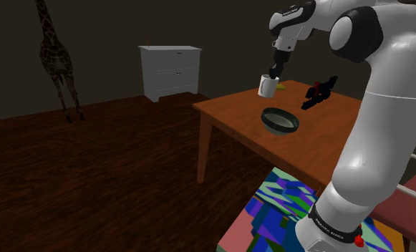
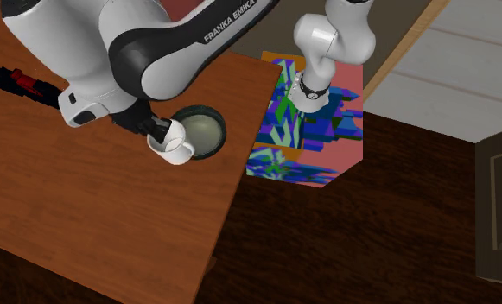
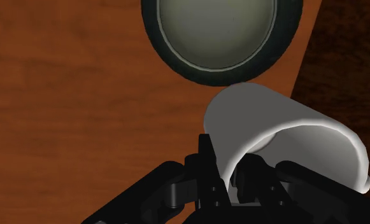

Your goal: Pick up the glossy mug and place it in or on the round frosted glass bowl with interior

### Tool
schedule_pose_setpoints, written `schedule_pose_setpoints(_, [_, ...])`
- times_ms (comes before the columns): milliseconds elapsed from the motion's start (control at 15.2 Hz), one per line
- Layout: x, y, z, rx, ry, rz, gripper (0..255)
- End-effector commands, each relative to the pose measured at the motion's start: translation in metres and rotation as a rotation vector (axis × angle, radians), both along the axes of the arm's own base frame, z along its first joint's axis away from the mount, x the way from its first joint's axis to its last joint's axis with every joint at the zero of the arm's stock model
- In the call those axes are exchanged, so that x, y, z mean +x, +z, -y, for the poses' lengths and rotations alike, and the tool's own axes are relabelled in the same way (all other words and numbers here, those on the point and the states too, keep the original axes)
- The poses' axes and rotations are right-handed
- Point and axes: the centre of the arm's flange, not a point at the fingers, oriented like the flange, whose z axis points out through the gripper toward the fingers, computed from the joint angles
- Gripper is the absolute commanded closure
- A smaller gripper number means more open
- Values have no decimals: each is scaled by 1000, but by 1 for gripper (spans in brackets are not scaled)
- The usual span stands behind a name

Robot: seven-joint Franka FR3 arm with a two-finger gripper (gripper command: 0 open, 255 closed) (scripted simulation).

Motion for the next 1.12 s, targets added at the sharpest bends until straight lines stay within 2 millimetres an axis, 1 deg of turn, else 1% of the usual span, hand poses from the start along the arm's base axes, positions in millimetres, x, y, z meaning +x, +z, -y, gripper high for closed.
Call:
schedule_pose_setpoints(0, [-27, 3, -4, 1, 1, 0, 255])
schedule_pose_setpoints(396, [-104, 13, -11, 1, 1, 0, 255])
schedule_pose_setpoints(1056, [-104, -39, -11, 1, 1, 0, 255])
